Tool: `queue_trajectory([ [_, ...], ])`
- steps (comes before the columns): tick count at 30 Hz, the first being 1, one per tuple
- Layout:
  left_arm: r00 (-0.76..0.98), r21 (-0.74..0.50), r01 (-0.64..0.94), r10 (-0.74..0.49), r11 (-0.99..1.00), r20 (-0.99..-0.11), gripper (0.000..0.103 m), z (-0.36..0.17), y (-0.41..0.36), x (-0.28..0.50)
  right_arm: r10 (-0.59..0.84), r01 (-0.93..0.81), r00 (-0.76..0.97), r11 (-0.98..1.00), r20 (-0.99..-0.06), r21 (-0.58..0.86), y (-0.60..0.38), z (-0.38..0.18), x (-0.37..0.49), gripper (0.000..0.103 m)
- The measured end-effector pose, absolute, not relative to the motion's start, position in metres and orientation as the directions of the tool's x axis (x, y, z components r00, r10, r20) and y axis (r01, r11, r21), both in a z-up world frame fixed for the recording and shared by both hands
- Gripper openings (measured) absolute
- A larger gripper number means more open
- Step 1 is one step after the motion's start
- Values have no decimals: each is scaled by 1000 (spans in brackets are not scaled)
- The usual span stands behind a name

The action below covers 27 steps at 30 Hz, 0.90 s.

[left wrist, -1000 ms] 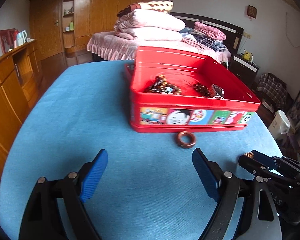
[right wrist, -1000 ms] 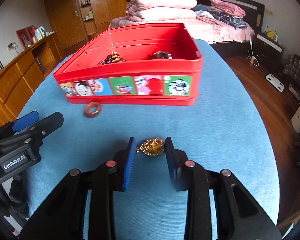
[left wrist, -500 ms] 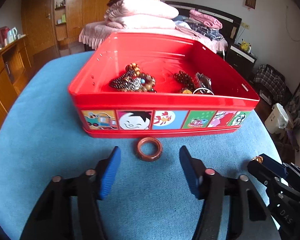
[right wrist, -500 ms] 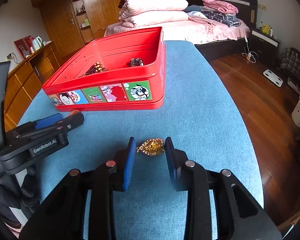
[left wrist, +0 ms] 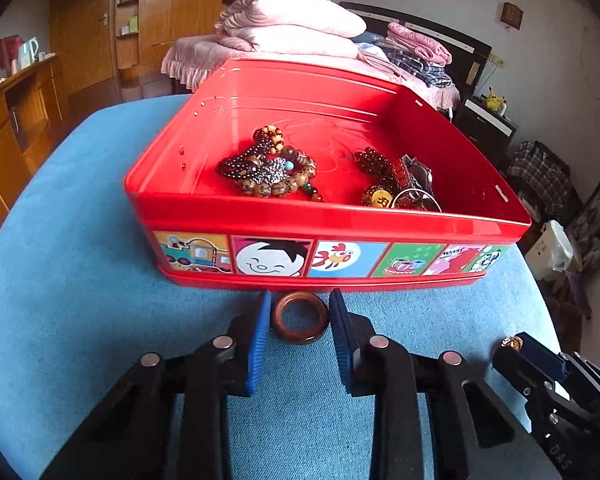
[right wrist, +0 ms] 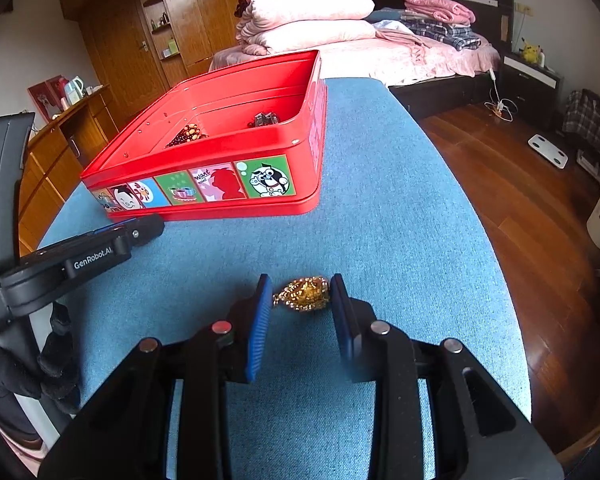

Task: Organize jewelry
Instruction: 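Grasp the wooden ring with the left tool while the right tool holds the brooch, then carry the ring and brooch into the red tin and open both tools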

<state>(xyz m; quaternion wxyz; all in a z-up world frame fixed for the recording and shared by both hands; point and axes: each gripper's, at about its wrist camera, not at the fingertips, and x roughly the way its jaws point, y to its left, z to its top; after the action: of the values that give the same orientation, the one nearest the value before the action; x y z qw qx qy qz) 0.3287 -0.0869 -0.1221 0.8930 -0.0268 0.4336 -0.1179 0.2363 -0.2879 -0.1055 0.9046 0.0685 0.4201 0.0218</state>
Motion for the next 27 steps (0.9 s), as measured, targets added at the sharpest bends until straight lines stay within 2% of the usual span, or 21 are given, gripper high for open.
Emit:
queue_trajectory([
  [18, 666, -61, 169, -160, 984, -728, 29, -103, -45, 264, 109, -34, 649, 993, -753, 114, -250, -99, 220, 29],
  [27, 701, -76, 191, -190, 979, -687, 29, -88, -28, 238, 116, -74, 670, 993, -733, 89, -223, -86, 205, 29],
])
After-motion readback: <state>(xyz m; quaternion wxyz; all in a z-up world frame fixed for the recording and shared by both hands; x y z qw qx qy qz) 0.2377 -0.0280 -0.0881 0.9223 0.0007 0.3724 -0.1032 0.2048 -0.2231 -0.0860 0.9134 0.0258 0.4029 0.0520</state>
